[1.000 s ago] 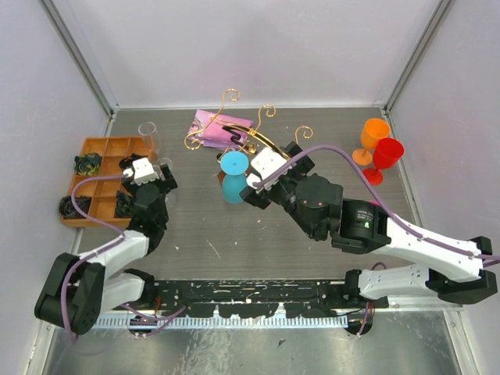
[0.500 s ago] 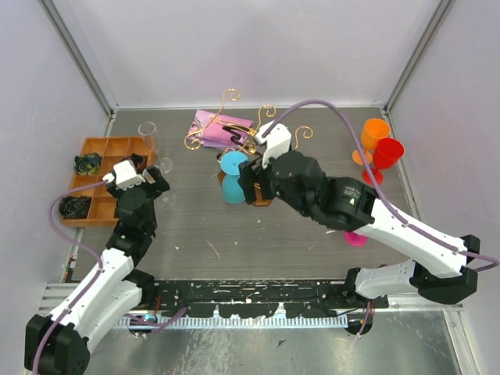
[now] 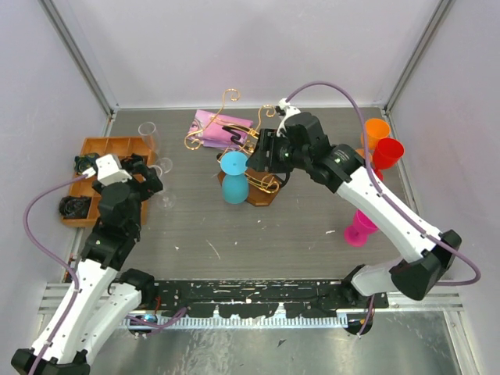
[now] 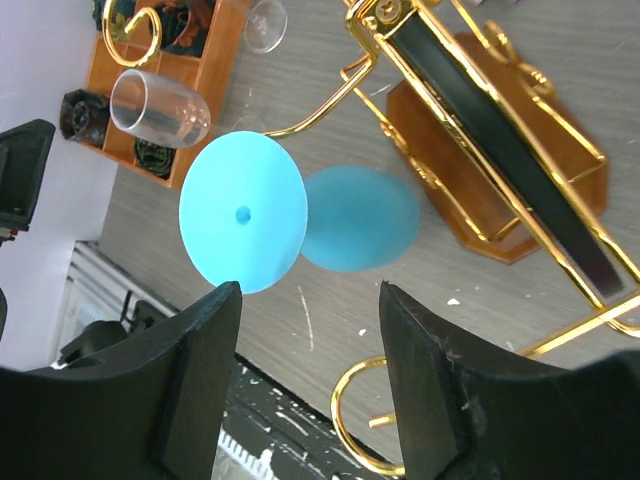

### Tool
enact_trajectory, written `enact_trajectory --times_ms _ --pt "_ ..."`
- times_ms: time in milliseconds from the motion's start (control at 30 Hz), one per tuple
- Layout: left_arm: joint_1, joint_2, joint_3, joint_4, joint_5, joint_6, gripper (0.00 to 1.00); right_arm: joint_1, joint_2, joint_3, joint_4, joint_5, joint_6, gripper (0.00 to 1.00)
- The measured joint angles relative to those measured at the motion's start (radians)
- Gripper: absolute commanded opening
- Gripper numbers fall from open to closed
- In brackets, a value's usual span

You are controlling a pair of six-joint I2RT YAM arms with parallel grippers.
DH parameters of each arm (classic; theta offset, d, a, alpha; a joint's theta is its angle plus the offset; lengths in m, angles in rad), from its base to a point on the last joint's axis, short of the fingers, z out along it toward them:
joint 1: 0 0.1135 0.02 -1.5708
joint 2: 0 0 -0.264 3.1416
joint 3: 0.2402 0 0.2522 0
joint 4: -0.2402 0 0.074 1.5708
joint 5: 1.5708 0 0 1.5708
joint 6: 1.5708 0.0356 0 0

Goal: Take the wine glass off the wine glass rack

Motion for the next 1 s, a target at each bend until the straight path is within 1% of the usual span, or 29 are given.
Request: enact_trajectory --times_ms 200,267,367,400,600,767,833,867,1000 --pt "0.000 0.002 0.075 -0.101 0.048 -0.027 0.95 -0.025 0.063 -0.011 0.053 -0.127 0.042 0.56" --pt "0.000 0.011 0.090 -0.119 0.064 -0.039 0.95 -0.029 0.072 -0.021 0.076 -0.155 0.050 0.53" --pt "0.000 0.016 0.098 -0.139 0.079 -0.054 0.95 -0.037 0.089 -0.026 0.097 -0.188 0.060 0.51" --pt "0.000 0.017 0.098 -0.148 0.085 -0.059 0.95 -0.041 0.095 -0.026 0.102 -0.198 0.062 0.49" --pt "0.000 0.019 0.105 -0.174 0.093 -0.070 0.95 -0.062 0.116 -0.034 0.129 -0.234 0.067 0.34" --pt "0.000 0.021 0.121 -0.190 0.109 -0.082 0.95 -0.076 0.116 -0.044 0.155 -0.259 0.076 0.12" --pt "0.000 0.024 0.127 -0.200 0.114 -0.085 0.95 -0.081 0.116 -0.046 0.175 -0.274 0.089 0.07" --pt "0.000 0.026 0.130 -0.203 0.115 -0.087 0.95 -0.084 0.114 -0.048 0.188 -0.283 0.097 0.02" --pt "0.000 0.034 0.136 -0.216 0.118 -0.090 0.94 -0.088 0.114 -0.055 0.211 -0.332 0.126 0.01"
